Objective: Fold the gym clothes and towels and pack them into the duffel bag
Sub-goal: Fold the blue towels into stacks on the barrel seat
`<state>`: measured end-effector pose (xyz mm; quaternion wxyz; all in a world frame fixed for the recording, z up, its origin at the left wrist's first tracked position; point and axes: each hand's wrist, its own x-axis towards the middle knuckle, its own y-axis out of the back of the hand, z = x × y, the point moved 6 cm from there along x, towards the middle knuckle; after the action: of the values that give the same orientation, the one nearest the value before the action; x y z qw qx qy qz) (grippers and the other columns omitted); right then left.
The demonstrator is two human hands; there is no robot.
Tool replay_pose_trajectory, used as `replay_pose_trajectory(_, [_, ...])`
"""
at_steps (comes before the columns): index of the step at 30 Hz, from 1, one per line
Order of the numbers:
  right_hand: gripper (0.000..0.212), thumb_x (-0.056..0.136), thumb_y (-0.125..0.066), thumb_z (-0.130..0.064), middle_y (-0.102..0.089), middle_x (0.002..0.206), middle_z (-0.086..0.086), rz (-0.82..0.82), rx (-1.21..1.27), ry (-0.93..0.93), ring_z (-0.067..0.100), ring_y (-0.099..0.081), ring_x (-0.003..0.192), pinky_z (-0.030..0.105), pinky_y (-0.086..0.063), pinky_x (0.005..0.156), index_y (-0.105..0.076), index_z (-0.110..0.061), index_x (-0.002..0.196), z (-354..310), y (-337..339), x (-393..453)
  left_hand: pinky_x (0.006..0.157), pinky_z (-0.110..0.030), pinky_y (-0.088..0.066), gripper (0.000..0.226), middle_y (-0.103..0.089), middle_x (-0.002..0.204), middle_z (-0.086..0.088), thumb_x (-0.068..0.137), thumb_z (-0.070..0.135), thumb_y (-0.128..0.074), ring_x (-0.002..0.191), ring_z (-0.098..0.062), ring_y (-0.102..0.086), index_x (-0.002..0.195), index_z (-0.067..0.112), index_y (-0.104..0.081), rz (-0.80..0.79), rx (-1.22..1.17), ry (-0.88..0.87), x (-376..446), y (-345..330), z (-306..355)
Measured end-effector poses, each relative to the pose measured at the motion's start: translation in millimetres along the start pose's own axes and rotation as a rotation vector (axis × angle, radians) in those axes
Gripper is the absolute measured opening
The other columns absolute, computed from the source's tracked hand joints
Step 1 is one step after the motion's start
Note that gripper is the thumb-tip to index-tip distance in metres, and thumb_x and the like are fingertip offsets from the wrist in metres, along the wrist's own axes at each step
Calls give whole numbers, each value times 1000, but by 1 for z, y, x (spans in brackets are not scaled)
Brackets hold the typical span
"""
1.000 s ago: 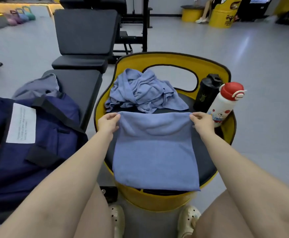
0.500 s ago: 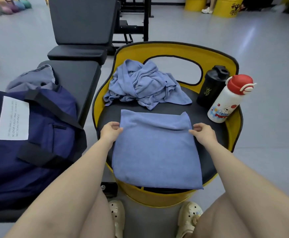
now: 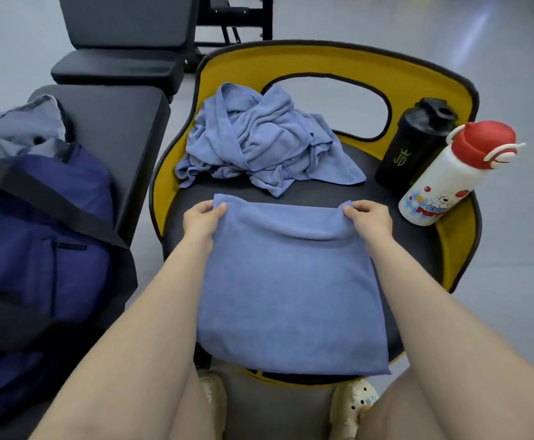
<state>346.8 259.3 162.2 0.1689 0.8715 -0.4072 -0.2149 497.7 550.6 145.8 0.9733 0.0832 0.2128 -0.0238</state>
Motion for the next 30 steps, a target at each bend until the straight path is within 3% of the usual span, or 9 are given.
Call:
replay_pose_trajectory(5, [11, 92, -61, -20, -59, 96, -3, 14, 44, -10, 17, -53, 95, 28, -39, 80, -66, -11, 92, 2, 5, 13, 95, -42, -50, 23, -67, 110, -4, 85, 14, -69, 105, -22, -62, 107, 15, -67, 10, 2, -32, 14, 0, 14])
replay_pose_trajectory(10, [18, 84, -73, -22, -67, 101, 1, -301, -64, 21, 16, -60, 96, 27, -45, 84, -70, -11, 98, -5, 0, 18, 91, -39, -52, 23, -67, 109, -8, 84, 11, -70, 101, -24, -63, 106, 10, -67, -12, 152, -48, 19, -3, 21])
replay_pose_trajectory(12, [13, 84, -72, -18, -68, 103, 0, -338, -124, 68, 17, -62, 97, 32, -49, 90, -71, -15, 97, -3, 1, 19, 87, -33, -50, 21, -66, 106, -2, 84, 14, -70, 99, -19, -61, 105, 11, -68, 18, 255, -123, 23, -1, 28])
replay_pose_trajectory(16, [13, 85, -70, -17, -67, 117, -3, -231, -171, 174, 17, -61, 107, 40, -48, 98, -74, -16, 97, 3, 13, 28, 83, -27, -46, 20, -64, 99, 4, 87, 18, -67, 94, -13, -57, 106, 13, -68, 66, 233, -221, 20, 1, 25])
replay_pose_trajectory(22, [22, 90, -65, -25, -69, 103, -4, -96, 63, 178, 13, -62, 100, 30, -50, 89, -70, -16, 109, 0, 14, 32, 86, -30, -51, 11, -65, 91, 6, 90, 23, -64, 91, -13, -61, 99, 18, -66, 37, -69, -199, 26, -7, 19])
replay_pose_trajectory(26, [27, 91, -63, -28, -67, 101, -4, 41, 156, 126, 13, -62, 100, 33, -49, 94, -68, -14, 114, 6, 11, 40, 73, -19, -46, 15, -60, 85, 13, 93, 26, -60, 79, -2, -54, 103, 16, -64, 139, -75, -240, 27, -10, 20])
replay_pose_trajectory(30, [27, 92, -62, -29, -68, 106, -1, 85, 135, 85, 14, -60, 100, 36, -48, 97, -68, -15, 114, 10, 7, 45, 75, -19, -43, 16, -60, 86, 14, 95, 25, -56, 82, -1, -54, 105, 17, -66, 141, -35, -253, 28, -14, 19])
